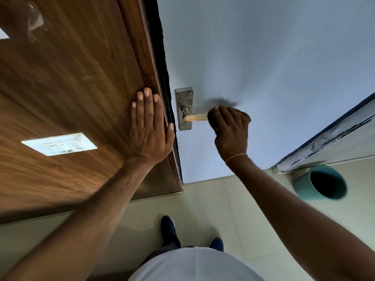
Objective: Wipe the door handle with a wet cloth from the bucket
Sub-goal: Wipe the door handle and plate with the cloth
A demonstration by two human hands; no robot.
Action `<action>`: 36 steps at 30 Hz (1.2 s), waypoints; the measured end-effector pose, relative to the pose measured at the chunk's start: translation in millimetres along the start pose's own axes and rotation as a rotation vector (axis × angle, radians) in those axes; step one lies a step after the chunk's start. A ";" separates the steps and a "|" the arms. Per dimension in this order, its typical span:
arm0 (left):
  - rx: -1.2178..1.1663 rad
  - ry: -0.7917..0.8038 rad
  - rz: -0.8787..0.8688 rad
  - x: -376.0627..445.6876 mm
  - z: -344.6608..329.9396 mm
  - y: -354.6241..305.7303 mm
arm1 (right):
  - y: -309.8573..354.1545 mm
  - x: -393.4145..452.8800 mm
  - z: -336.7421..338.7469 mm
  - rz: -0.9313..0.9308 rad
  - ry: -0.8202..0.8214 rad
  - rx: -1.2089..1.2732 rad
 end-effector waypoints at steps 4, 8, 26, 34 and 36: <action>-0.003 0.019 0.009 0.3 -1.4 -0.2 | 59.1 21.1 -3.3 0.118 0.016 0.075; 0.017 0.023 -0.009 0.2 -0.5 1.3 | 56.1 22.4 -9.2 0.173 0.049 0.092; 0.020 0.034 -0.016 0.3 4.0 -1.9 | -12.3 -10.1 -14.6 -0.433 0.038 0.462; 0.035 0.044 -0.003 -0.3 2.3 -0.1 | -11.8 -21.9 -30.8 -0.955 -0.049 0.977; 0.038 0.036 0.002 -0.7 1.8 0.1 | -9.3 -20.9 -18.2 -0.860 -0.082 0.814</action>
Point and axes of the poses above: each hand's wrist, its own x-axis towards the middle knuckle, its own z-axis out of the back of the hand, y = z × x, the point moved 9 cm from there along x, towards the middle knuckle, and after that the axes turned 15 degrees about z, right-handed, at the moved point
